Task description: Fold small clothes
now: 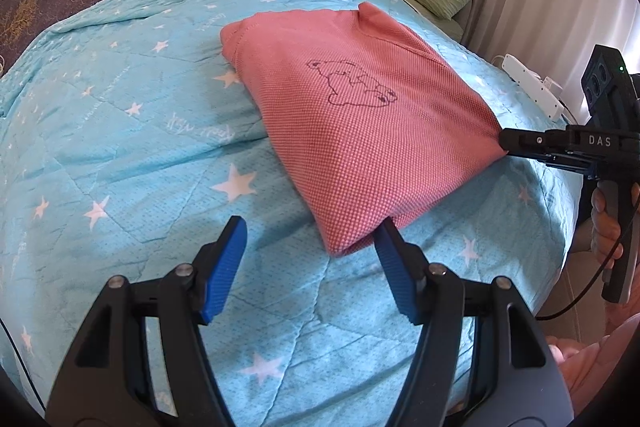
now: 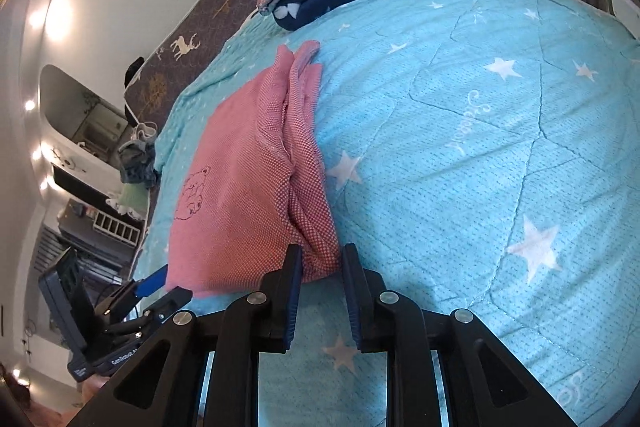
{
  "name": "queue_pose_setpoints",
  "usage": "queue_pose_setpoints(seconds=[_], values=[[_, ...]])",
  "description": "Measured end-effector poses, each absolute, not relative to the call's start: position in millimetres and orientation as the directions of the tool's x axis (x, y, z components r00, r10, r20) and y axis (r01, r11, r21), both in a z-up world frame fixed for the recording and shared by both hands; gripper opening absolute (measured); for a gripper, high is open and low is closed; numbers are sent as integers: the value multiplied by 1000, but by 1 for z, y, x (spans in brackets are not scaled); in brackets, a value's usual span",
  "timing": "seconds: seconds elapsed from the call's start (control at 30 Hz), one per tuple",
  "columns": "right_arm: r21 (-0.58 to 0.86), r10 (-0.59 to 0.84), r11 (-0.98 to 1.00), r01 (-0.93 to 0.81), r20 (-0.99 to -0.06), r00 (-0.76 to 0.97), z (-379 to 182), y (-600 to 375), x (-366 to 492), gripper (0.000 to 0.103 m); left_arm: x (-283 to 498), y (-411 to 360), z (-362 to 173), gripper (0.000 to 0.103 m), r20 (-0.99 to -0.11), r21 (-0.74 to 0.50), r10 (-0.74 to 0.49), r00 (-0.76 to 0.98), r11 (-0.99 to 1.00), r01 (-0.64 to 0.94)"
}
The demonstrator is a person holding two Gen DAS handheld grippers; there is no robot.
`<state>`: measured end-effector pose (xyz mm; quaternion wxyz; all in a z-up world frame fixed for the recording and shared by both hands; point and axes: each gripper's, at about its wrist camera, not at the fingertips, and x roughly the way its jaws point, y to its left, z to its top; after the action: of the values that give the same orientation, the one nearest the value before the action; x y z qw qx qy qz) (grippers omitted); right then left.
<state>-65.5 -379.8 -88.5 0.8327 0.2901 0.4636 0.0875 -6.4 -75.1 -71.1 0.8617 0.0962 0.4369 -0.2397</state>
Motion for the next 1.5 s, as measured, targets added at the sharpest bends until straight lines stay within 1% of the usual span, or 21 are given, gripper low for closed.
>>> queue_pose_setpoints(seconds=[0.23,0.47,0.53,0.6,0.63,0.67,0.7,0.73,0.77,0.83,0.87,0.93,1.0,1.03,1.1,1.17,1.23,1.27,1.4,1.47,1.5], values=[[537,383,837,101,-708,593,-73,-377,-62,23,-6,-66,-69,67,-787,-47,-320,527,883,467],[519,381,851,78,-713,588,-73,-369,-58,39,-2,-50,-70,67,-782,-160,-365,505,901,402],[523,390,848,81,-722,572,-78,-367,-55,40,-5,-58,-67,67,-774,-161,-385,503,888,431],[530,400,844,85,-726,559,-83,-366,-52,40,-9,-75,-66,67,-761,-138,-414,499,855,499],[531,403,843,85,-727,555,-84,-366,-51,40,-11,-84,-68,62,-755,-108,-411,511,846,522],[533,406,842,83,-728,553,-85,-365,-50,40,-10,-89,-70,45,-757,-79,-391,523,850,521],[531,406,843,81,-729,551,-85,-363,-48,40,-8,-94,-72,30,-764,-62,-372,527,856,514],[528,404,846,80,-731,550,-86,-362,-47,40,-5,-94,-74,18,-772,-74,-367,519,863,499],[520,398,851,80,-736,548,-86,-361,-47,40,-3,-89,-73,16,-770,-108,-377,514,871,478],[496,381,865,80,-752,537,-86,-359,-46,38,-5,-82,-68,14,-769,-99,-364,525,880,465],[491,379,868,76,-752,539,-85,-358,-47,32,-9,-78,-66,10,-770,-91,-358,529,881,464],[510,408,859,53,-742,532,-84,-358,-52,22,-19,-71,-64,9,-781,-56,-337,526,877,478],[495,402,868,48,-755,518,-87,-359,-53,22,-26,-65,-68,8,-795,-45,-333,507,866,498],[485,395,873,50,-763,512,-90,-360,-54,22,-27,-62,-72,5,-803,-47,-328,498,867,496],[507,413,860,58,-758,505,-93,-365,-52,22,-26,-57,-77,5,-822,-52,-312,477,874,483],[503,398,861,78,-760,513,-86,-368,-50,22,-25,-50,-69,5,-813,-87,-341,472,873,481],[463,357,884,60,-753,552,-70,-365,-49,24,-23,-43,-47,5,-764,-146,-421,490,852,503],[445,346,895,33,-740,577,-59,-362,-48,24,-21,-43,-31,5,-722,-168,-465,513,836,522],[450,408,888,-95,-677,612,-35,-338,-32,24,3,-66,-4,5,-621,-225,-591,515,764,605],[448,436,883,-140,-671,600,-39,-323,-16,22,22,-81,-15,5,-621,-244,-613,488,743,622],[436,426,890,-136,-684,593,-45,-319,-11,22,35,-88,-31,5,-665,-239,-580,471,763,601]])
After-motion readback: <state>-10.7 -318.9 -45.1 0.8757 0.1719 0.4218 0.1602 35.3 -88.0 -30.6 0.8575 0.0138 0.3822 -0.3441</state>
